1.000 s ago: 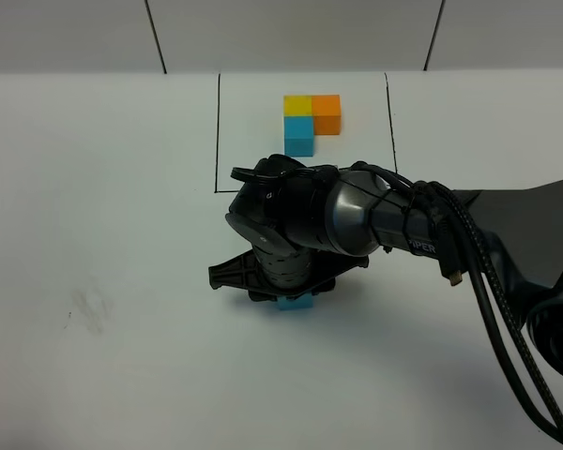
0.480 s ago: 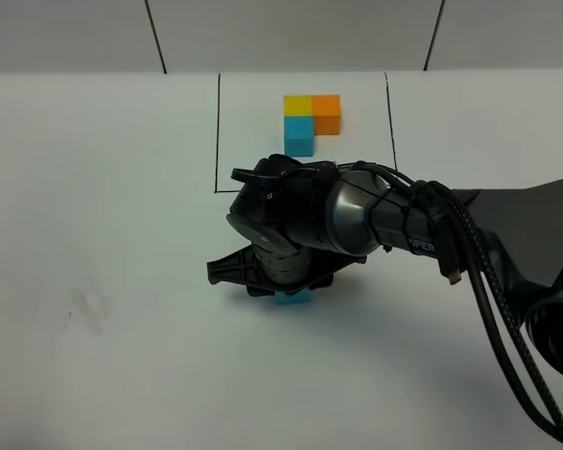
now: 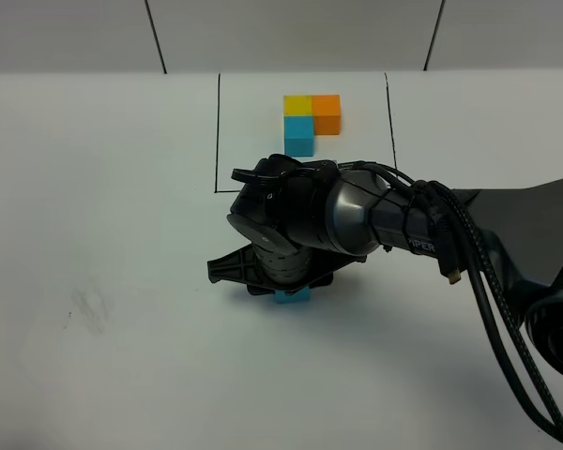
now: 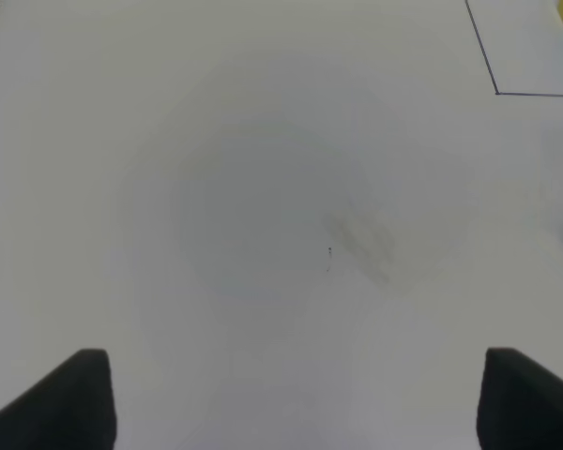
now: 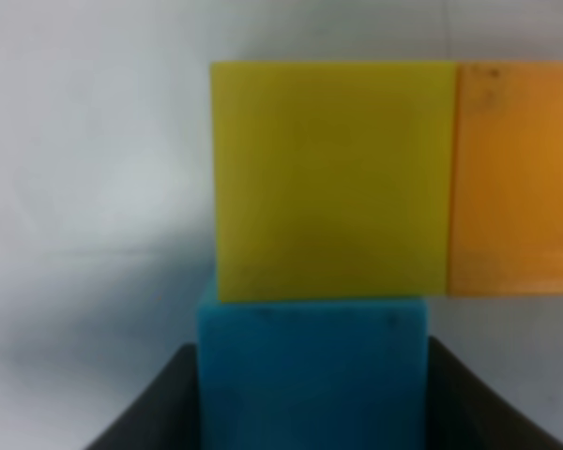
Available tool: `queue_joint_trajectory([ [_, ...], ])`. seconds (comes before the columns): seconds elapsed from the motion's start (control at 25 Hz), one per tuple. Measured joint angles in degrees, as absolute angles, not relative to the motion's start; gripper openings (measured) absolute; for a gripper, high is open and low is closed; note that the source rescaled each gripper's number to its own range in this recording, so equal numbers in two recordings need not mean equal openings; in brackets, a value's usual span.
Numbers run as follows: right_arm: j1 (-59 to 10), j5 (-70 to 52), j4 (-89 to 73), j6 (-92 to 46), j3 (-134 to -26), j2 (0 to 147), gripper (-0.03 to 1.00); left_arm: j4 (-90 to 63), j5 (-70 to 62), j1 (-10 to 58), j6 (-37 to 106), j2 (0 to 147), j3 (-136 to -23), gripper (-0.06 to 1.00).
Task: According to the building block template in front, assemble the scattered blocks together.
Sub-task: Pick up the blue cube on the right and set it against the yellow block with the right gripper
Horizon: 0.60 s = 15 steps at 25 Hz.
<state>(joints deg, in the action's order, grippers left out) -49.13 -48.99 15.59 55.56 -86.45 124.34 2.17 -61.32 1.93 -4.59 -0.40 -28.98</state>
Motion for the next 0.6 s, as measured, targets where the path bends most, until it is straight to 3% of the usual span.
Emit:
queue_joint_trajectory([
  [0.16,-49.13,-48.75,15.59,55.83,-86.45,124.34,0.25,2.17,-61.32,1.93,-4.59,-0.4,-28.98,0.66],
  [0.4,-49.13,-48.3,15.66,54.78,-86.45,122.63,0.76,2.17,-61.32,1.93,-4.59,-0.4,-28.98,0.66],
  [0.48,-49.51,-48.87,16.24,53.79,-86.45,120.04,0.84,2.17,-61.32,1.93,-4.59,-0.4,-28.98,0.66],
  [0.6,-50.85,-51.28,19.87,52.49,-86.45,115.32,0.87,2.17,-61.32,1.93,-4.59,-0.4,-28.98,0.66],
])
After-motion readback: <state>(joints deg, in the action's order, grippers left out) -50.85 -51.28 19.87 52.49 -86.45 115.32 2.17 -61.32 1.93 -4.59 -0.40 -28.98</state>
